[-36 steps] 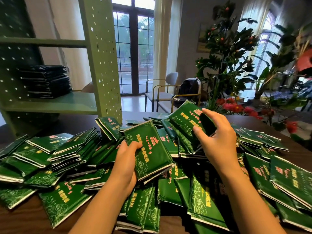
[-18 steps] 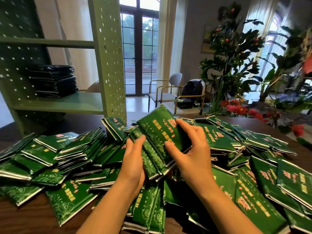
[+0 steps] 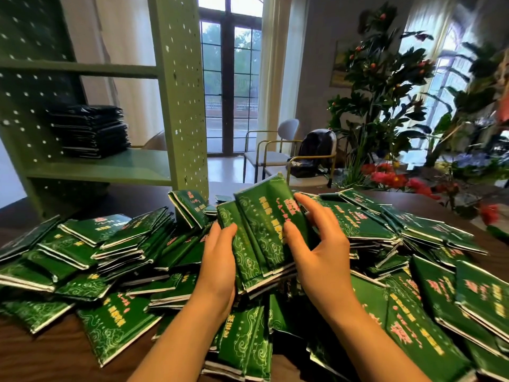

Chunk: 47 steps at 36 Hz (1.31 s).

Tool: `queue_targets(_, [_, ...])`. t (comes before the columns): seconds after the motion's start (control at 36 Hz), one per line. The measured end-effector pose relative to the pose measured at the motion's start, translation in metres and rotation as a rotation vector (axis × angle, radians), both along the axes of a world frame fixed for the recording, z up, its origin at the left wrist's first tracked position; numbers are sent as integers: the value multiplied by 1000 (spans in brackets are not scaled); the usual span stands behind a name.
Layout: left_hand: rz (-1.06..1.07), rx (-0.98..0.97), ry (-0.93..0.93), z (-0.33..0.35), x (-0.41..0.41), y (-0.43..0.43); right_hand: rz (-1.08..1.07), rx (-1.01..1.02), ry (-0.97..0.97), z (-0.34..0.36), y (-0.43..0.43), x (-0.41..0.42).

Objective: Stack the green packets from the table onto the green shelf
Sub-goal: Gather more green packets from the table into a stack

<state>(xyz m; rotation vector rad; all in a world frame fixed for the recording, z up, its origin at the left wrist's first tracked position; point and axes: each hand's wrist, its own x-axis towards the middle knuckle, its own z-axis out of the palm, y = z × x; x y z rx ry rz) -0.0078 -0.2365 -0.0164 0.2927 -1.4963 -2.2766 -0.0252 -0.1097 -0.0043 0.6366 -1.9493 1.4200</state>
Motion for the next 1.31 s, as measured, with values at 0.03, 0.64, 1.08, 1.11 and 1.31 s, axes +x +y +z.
queue_targets(0.03, [4, 6, 0, 1, 1, 0, 4, 35, -12, -1, -1, 0])
queue_targets(0.64, [-99, 15, 8, 3, 7, -2, -390, 403, 198, 12, 27, -13])
queue_targets(1.08, [-155, 29, -10, 3, 7, -3, -498, 893, -406, 21, 64, -23])
queue_targets(1.11, [-157, 27, -12, 3, 7, -4, -479, 916, -412, 21, 64, -22])
queue_targets(1.31, [-176, 9, -37, 1, 6, -4, -419, 996, -408, 25, 70, -21])
